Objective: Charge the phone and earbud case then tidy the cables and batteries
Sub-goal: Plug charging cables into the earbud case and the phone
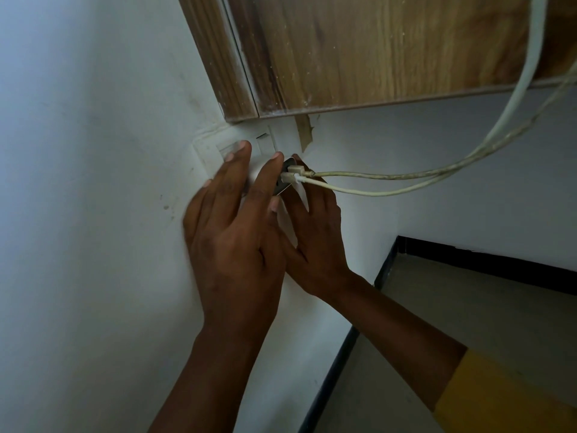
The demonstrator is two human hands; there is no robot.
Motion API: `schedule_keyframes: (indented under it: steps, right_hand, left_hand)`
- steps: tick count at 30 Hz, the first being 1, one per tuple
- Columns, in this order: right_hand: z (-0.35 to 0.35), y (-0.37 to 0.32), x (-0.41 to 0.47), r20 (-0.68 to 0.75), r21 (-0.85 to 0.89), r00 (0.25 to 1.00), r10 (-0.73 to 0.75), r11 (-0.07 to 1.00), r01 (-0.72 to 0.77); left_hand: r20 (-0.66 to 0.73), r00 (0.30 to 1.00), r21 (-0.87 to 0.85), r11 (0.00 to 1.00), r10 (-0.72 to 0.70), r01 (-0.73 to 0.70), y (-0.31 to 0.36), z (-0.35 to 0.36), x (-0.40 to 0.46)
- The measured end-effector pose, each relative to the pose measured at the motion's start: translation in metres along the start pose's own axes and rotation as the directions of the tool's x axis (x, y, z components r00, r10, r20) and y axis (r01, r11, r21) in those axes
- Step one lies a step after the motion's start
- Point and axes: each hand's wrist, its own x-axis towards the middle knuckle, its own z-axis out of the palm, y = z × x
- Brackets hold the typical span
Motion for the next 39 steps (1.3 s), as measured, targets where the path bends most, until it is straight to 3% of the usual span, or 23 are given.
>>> schedule_keyframes:
  steps: [11,15,18,21,25,29,32,39]
  right_hand:
    - [-0.020,-0.005,0.000,0.108,0.122,0.994,0.033,0.991,-0.046]
    - [-0.046,-0.022,-0.010,0.219,0.190,0.958,0.184,0.955,-0.227]
    - [-0.072,-0.045,-0.025,0.385,0.146,0.863,0.327,0.902,-0.407]
    - [-0.099,-0.078,-0.035,0.424,0.197,0.794,0.437,0.811,-0.551]
    - [-0.140,-0.129,-0.024,0.348,0.230,0.796,0.495,0.778,-0.585]
    - [-0.183,-0.185,0.022,0.364,0.233,0.725,0.585,0.697,-0.679]
    - [-0.214,-0.220,0.063,0.386,0.220,0.667,0.637,0.639,-0.737]
    - [-0.278,-0.287,0.176,0.343,0.232,0.648,0.680,0.607,-0.760]
  left_hand:
    - [0.044,0.994,-0.147,0.984,-0.098,0.104,0.007,-0.009,0.002]
    - [0.090,0.971,-0.238,0.942,-0.220,0.235,0.021,-0.025,0.008]
    - [0.119,0.937,-0.263,0.899,-0.329,0.350,0.036,-0.043,0.015]
    - [0.167,0.910,-0.284,0.865,-0.380,0.414,0.054,-0.065,0.021]
    - [0.272,0.832,-0.266,0.793,-0.483,0.547,0.077,-0.099,0.043]
    - [0.373,0.695,-0.240,0.659,-0.615,0.712,0.099,-0.137,0.085]
    - [0.416,0.646,-0.260,0.596,-0.640,0.759,0.113,-0.163,0.117]
    - [0.494,0.539,-0.325,0.430,-0.683,0.842,0.148,-0.226,0.219]
